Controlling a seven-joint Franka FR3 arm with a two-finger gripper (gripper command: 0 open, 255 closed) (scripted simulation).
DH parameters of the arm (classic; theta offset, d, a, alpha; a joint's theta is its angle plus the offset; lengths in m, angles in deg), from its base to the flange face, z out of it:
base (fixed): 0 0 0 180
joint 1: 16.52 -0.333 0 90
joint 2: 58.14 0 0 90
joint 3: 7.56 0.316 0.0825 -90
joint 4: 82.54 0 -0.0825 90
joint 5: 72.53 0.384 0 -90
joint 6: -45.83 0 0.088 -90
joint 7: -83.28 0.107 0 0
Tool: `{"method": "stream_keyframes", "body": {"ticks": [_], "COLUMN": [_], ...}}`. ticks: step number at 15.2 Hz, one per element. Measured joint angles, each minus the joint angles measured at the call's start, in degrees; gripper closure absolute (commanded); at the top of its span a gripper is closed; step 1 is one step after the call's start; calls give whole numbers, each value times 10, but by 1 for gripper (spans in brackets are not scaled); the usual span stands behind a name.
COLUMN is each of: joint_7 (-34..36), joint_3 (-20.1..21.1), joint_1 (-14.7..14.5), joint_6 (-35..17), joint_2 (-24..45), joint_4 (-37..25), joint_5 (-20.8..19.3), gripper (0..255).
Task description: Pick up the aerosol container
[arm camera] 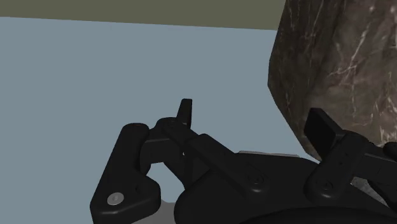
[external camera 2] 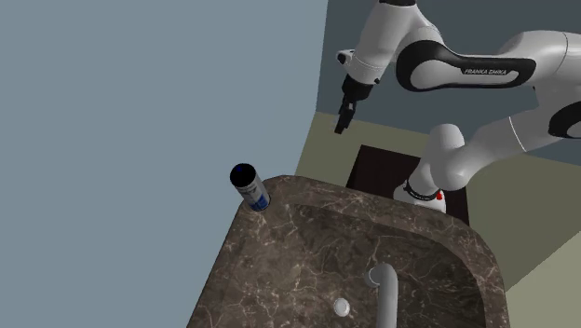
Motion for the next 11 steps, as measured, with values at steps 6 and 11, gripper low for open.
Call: {"method": "stream_keyframes", "body": {"ticks": [6, 11], "joint_7": [36, 70], "joint_3": [50, 94], "joint_1": [-16, -24], "joint_6": [-84, -150], "joint_2": [65, 124], "joint_4": [-41, -85], "joint_5": [17, 15], "gripper": [0, 0]}}
